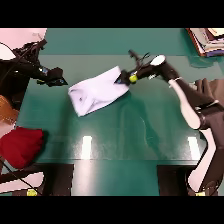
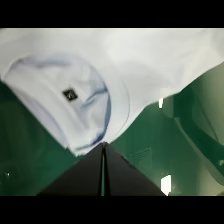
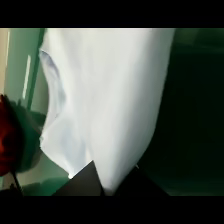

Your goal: Fold the shirts.

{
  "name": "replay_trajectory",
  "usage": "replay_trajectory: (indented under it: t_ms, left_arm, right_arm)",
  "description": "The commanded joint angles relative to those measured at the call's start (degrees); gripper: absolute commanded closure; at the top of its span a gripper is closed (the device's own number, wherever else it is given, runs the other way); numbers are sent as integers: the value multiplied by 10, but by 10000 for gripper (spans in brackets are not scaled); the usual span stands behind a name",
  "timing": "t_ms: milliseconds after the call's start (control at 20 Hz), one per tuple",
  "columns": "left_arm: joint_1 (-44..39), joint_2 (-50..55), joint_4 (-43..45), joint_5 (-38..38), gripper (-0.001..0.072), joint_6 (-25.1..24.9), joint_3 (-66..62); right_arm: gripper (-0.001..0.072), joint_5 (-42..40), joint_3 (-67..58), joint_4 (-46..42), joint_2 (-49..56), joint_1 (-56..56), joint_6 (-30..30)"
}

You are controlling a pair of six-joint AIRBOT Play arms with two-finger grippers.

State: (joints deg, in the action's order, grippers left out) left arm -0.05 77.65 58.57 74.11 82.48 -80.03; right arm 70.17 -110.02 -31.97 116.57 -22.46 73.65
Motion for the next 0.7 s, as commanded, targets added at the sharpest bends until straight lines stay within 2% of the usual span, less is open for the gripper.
replay_trajectory:
  t_ms: [0, 100, 200, 450, 650]
  left_arm:
    - [-54, -1, -2, -25, 684, 0, 0]
    - [-89, -1, -3, -50, 684, 0, 0]
    - [-118, -1, -3, -73, 684, 1, 0]
    - [-175, -1, -3, -119, 684, 2, 0]
    - [-197, -1, -4, -139, 684, 7, 0]
  right_arm:
    - [699, 4, -20, -56, -59, 95, 30]
    - [699, 23, -20, -149, -105, 172, 58]
    - [699, 45, -20, -209, -143, 251, 59]
    - [699, 57, -20, -221, -185, 438, 59]
    - [699, 45, -20, -220, -181, 513, 59]
